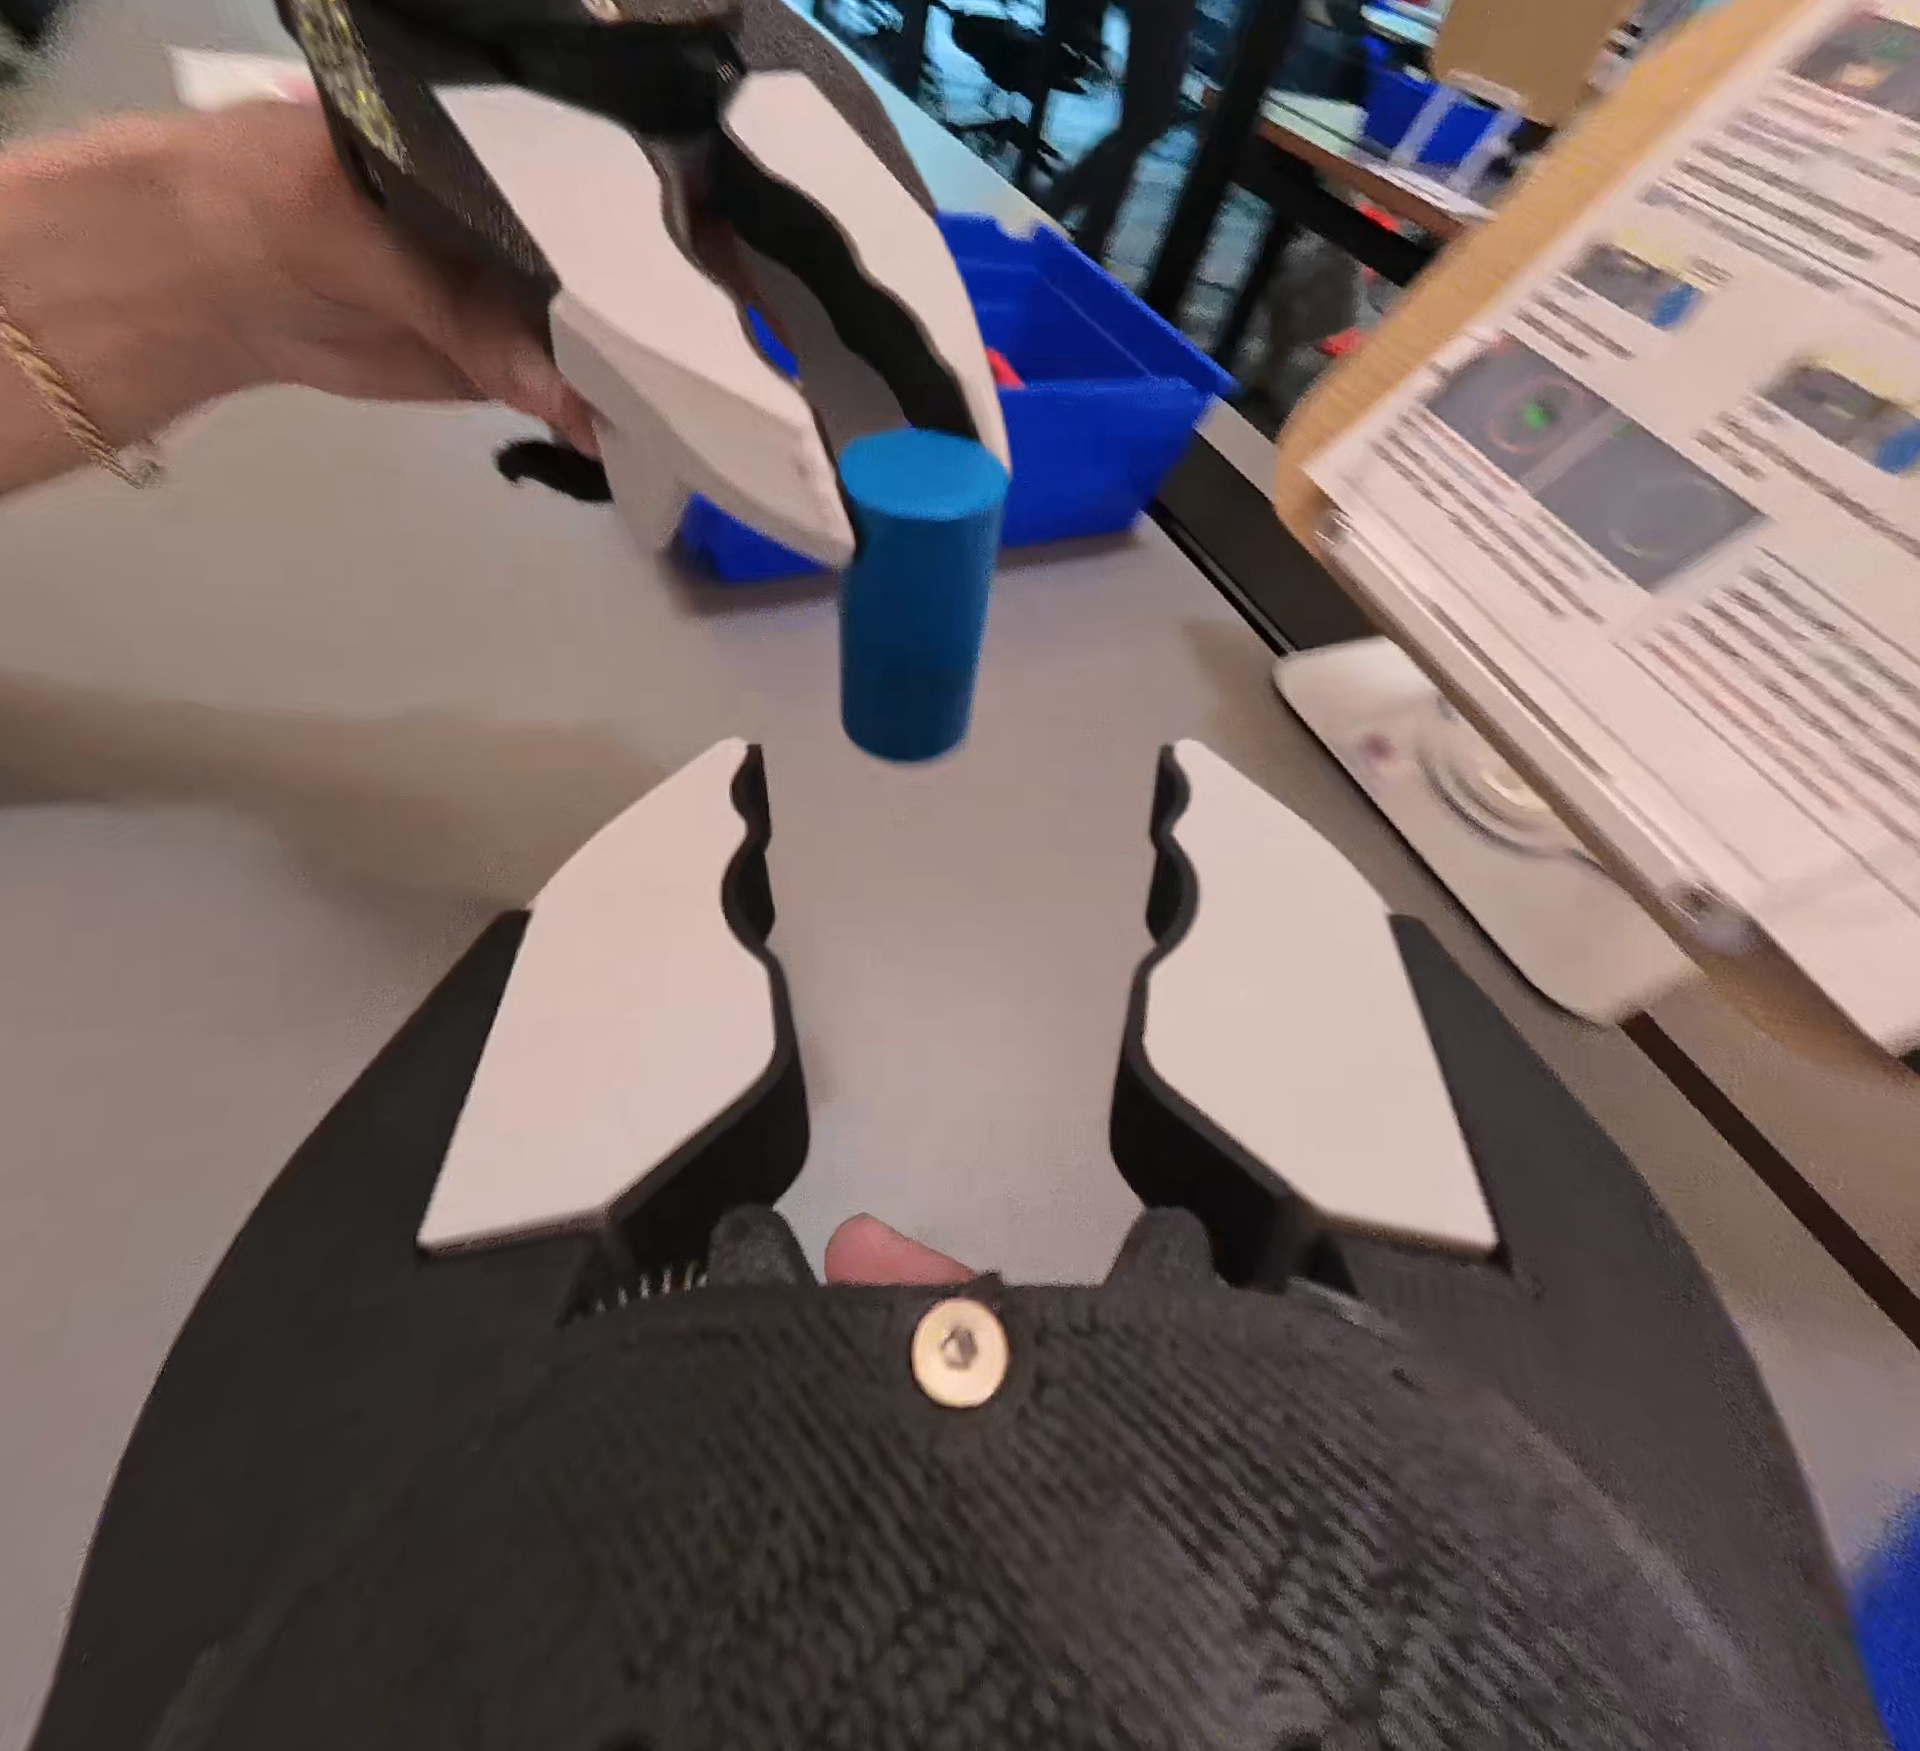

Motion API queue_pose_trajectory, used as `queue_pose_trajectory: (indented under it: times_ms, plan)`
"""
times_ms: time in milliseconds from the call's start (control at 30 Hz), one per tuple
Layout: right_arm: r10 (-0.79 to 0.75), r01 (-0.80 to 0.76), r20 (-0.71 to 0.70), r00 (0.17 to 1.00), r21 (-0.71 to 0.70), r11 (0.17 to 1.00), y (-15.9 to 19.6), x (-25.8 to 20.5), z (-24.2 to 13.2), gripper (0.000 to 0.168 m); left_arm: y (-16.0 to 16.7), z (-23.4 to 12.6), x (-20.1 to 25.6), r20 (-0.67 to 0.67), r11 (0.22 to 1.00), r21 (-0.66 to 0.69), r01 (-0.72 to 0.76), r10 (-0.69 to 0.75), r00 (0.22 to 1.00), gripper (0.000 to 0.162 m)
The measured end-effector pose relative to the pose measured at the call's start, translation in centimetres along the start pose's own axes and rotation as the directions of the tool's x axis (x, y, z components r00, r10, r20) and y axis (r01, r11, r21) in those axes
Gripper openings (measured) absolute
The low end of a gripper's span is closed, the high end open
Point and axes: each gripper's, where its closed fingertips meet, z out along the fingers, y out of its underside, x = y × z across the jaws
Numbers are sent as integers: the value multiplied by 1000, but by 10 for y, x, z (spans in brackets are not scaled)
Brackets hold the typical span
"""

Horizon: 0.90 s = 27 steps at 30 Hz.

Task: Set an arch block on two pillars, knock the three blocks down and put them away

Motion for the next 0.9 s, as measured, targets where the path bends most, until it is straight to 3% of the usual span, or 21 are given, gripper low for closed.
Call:
queue_pose_trajectory:
  times_ms: [33,200,400,600,900]
  plan:
    - [-5,3,-50,999,-24,1000,6,10,-11,76,2,6,-7,10,1000,-8,14,-14,1000,30]
    - [64,-73,-166,984,-46,996,30,35,-56,78,33,55,-35,22,995,-90,35,-33,999,30]
    - [128,-145,-206,970,-68,987,60,39,-74,77,85,102,-56,34,976,-214,43,-37,999,30]
    - [149,-168,-203,968,-82,982,74,36,-74,76,110,108,-66,70,965,-240,110,-96,993,30]
    - [161,-181,-195,967,-88,980,80,36,-72,75,109,102,-61,49,973,-205,105,-97,994,30]
